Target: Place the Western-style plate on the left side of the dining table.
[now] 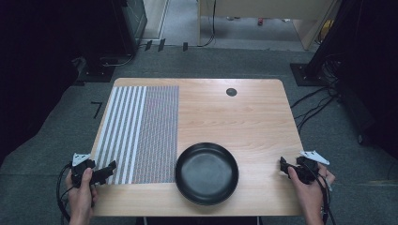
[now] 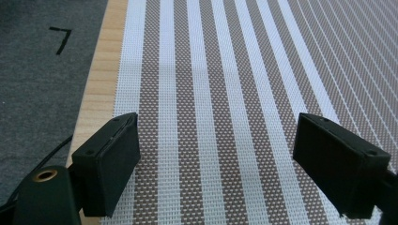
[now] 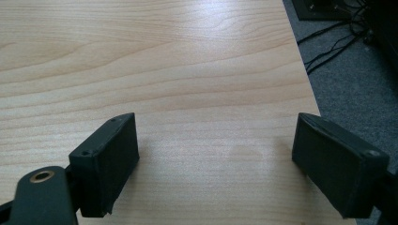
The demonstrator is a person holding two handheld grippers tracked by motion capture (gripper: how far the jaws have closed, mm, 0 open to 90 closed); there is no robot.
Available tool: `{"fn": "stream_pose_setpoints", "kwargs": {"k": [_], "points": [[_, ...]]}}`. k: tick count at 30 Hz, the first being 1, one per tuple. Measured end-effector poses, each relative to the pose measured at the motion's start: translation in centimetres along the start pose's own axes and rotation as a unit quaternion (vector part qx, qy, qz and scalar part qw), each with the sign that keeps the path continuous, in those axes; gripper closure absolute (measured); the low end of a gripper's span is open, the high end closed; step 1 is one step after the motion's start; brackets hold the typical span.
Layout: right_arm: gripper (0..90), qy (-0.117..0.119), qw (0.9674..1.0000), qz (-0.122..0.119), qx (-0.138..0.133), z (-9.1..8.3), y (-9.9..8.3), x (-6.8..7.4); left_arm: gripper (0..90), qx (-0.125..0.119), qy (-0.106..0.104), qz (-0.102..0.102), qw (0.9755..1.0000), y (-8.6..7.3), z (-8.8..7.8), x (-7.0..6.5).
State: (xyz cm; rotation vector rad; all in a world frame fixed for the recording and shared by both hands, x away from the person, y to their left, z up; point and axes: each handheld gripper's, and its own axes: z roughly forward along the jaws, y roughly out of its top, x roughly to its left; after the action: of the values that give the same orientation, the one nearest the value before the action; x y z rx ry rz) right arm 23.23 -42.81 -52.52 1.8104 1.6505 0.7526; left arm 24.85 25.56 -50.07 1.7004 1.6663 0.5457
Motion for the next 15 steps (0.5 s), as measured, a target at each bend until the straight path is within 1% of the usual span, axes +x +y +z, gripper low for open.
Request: {"fn": "stream_pose_setpoints", "kwargs": {"k": [2,5,7,8,9,10,11,14,15], "points": [[13.8,0.0,1.0,-0.001,0.0,0.0,0.0,0.0,14.9,-0.003,-0.001,-0.005,1.0,0.0,0.0,0.0],[13.9,0.0,1.0,0.0,0.0,0.1,0.1,0.1,14.9,-0.004,-0.002,-0.007,1.0,0.0,0.0,-0.1],[13.9,0.002,1.0,-0.001,0.0,0.1,0.1,0.1,14.9,-0.006,0.015,-0.008,0.9998,0.4,-0.3,-0.7],[13.9,0.002,1.0,-0.001,0.0,0.1,0.1,0.1,15.0,-0.006,0.015,-0.008,0.9998,0.4,-0.3,-0.7],[13.9,0.002,1.0,-0.001,0.0,0.1,0.1,0.1,15.0,-0.012,0.019,-0.007,0.9997,0.7,-0.6,-1.0],[13.8,0.0,1.0,0.0,0.0,0.1,0.1,0.2,14.9,-0.023,0.022,0.006,0.9995,1.4,-1.2,-1.6],[13.8,-0.001,1.0,0.0,0.0,0.2,0.1,0.2,14.9,-0.027,0.023,0.009,0.9993,1.7,-1.3,-1.9],[13.9,0.001,1.0,0.002,0.0,0.3,0.2,0.1,14.9,-0.03,0.017,0.013,0.9993,2.2,-1.4,-2.5],[14.8,0.009,1.0,0.001,-0.002,0.2,0.2,-0.1,14.9,-0.029,0.017,0.014,0.9993,2.3,-1.4,-2.7]]}}
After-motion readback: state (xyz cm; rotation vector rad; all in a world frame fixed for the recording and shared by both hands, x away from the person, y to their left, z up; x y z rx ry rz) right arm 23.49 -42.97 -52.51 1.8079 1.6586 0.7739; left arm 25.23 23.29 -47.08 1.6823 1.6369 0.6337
